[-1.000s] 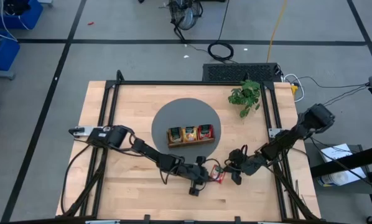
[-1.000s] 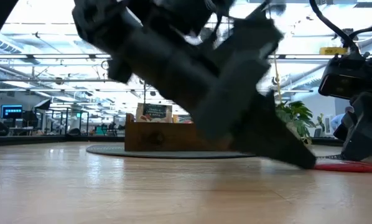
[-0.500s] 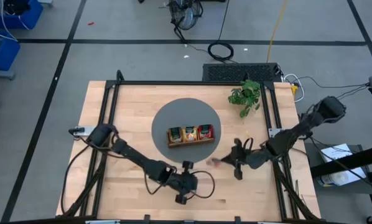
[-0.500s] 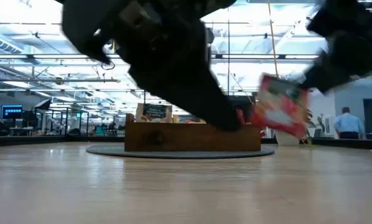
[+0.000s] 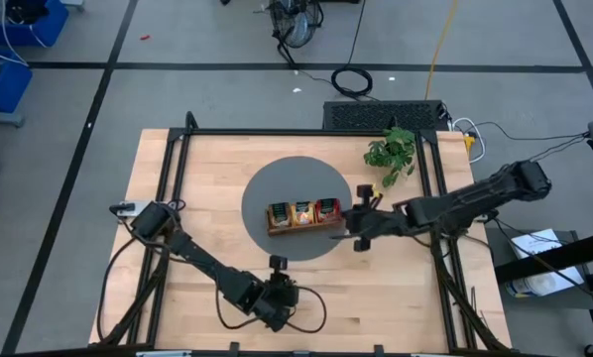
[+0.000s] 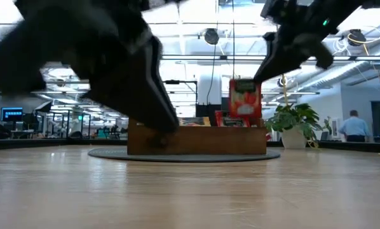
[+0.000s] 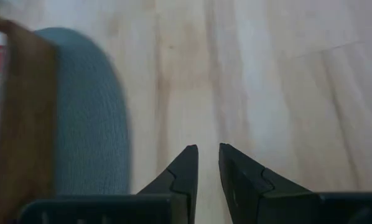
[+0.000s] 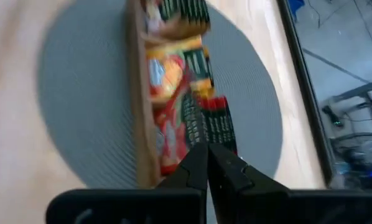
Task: Pick & Place Tea
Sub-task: Put the red tea bag into the right section of the wooden organizer
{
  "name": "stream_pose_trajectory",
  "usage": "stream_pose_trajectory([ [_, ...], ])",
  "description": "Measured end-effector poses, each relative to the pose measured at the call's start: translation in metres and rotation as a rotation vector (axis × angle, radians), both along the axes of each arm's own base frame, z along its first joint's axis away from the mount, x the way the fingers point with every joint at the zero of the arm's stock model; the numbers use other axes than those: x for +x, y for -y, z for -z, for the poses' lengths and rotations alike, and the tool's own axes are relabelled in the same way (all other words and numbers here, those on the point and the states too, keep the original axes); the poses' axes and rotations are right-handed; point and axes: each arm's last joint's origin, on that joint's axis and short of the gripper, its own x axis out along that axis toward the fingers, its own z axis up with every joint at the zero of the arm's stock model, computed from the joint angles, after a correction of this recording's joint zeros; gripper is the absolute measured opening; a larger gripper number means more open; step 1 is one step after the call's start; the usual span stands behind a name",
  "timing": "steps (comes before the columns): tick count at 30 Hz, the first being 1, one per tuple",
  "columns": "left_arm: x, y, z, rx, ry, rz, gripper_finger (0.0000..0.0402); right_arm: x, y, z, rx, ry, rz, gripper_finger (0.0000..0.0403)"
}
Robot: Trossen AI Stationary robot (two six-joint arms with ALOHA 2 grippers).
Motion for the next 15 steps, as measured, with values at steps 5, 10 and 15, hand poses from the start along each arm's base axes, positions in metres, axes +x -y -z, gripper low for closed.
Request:
stream_pose_trajectory([
  [5, -0.011, 0.005, -0.011, 0.02, 0.017, -0.032, 0.0072, 0.011, 0.014, 0.013, -0.084, -0.08, 0.008, 0.0],
  [10, -0.013, 0.007, -0.017, 0.025, 0.041, -0.042, 0.0072, 0.022, 0.017, 0.021, -0.111, -0.08, -0.002, 0.0],
  [15, -0.012, 0.005, -0.017, 0.026, 0.046, -0.05, 0.0072, 0.025, 0.017, 0.016, -0.092, -0.046, 0.014, 0.0],
])
